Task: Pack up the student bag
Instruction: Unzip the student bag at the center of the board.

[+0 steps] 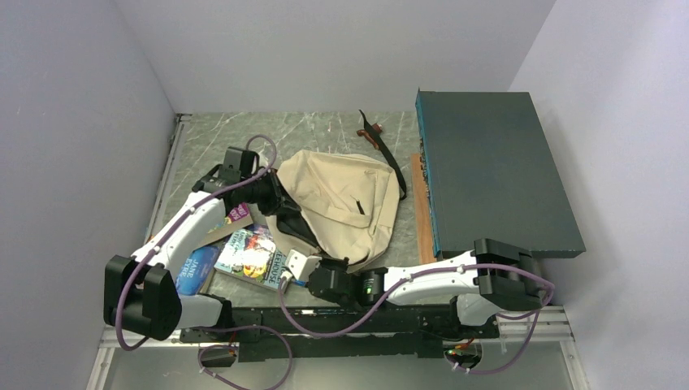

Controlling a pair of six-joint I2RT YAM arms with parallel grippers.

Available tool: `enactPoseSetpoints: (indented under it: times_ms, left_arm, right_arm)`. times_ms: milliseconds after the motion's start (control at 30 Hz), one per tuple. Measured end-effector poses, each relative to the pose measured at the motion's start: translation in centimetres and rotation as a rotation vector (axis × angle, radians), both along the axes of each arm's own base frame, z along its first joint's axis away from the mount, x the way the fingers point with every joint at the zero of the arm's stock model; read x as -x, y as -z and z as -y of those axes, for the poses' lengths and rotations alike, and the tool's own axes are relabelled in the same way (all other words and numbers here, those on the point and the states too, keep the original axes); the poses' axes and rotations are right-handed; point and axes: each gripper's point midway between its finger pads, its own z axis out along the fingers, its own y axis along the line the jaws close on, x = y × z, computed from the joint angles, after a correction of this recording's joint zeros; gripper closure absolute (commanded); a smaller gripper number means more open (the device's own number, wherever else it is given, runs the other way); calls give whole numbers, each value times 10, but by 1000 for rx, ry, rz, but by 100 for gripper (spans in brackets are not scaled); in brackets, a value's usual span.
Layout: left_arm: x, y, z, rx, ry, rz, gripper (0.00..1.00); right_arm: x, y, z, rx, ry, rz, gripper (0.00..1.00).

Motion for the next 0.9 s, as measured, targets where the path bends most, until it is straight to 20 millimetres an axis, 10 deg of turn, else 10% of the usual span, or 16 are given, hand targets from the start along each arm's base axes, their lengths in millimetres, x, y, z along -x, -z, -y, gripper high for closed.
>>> enactPoseSetpoints:
  times_ms: [367, 733, 900]
  left_arm:
    - [-26, -13, -39, -29, -76, 64, 100]
    - [-27, -24, -55, -4, -91, 122, 99]
    - [-3, -16, -54, 31, -75, 125, 43]
  right_arm:
    - [17, 38, 44, 313, -7, 48, 100]
    - [8, 24, 93, 306, 202, 69, 100]
    - [12, 8, 83, 155, 152, 8, 100]
